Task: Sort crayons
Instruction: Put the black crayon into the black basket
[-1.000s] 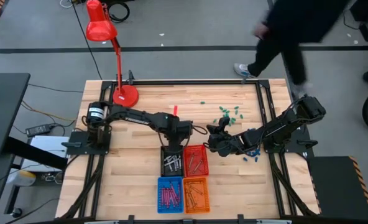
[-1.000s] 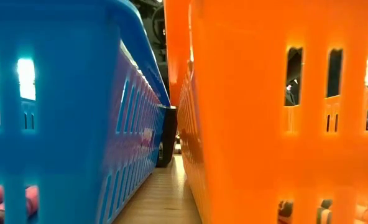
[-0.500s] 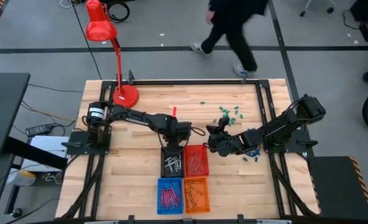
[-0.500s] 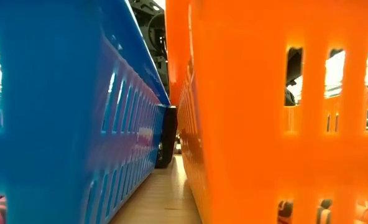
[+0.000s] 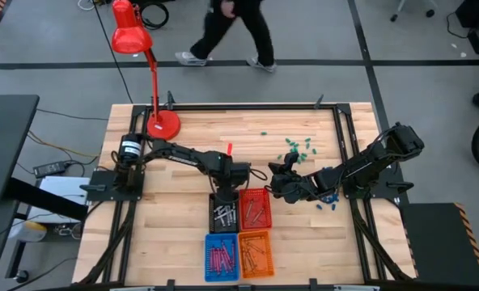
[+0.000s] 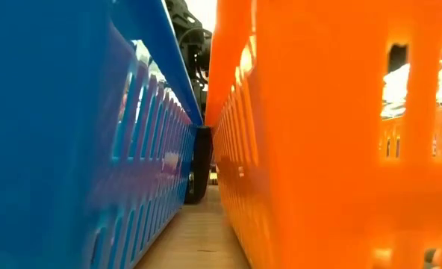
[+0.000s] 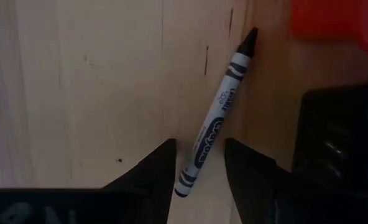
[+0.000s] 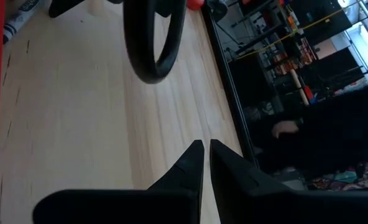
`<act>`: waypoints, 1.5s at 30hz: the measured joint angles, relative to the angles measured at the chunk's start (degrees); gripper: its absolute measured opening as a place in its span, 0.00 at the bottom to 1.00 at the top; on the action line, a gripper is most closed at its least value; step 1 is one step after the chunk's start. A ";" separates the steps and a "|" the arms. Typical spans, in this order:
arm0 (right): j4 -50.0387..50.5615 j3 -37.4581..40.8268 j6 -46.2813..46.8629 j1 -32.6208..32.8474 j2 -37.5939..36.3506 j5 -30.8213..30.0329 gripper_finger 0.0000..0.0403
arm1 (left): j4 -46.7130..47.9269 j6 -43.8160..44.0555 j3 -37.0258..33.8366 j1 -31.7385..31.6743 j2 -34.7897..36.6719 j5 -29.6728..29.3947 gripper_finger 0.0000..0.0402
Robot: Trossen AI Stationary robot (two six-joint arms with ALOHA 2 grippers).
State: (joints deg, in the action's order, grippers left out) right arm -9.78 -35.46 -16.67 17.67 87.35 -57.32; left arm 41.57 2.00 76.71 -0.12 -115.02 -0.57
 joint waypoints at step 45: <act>0.51 0.00 -0.02 -0.02 0.00 -0.26 0.08 | 0.86 5.92 -0.18 -1.66 0.28 -10.24 0.05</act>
State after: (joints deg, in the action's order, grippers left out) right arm -9.28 -35.46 -16.69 17.65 87.35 -57.58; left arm 42.42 7.92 76.53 -1.78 -114.74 -10.82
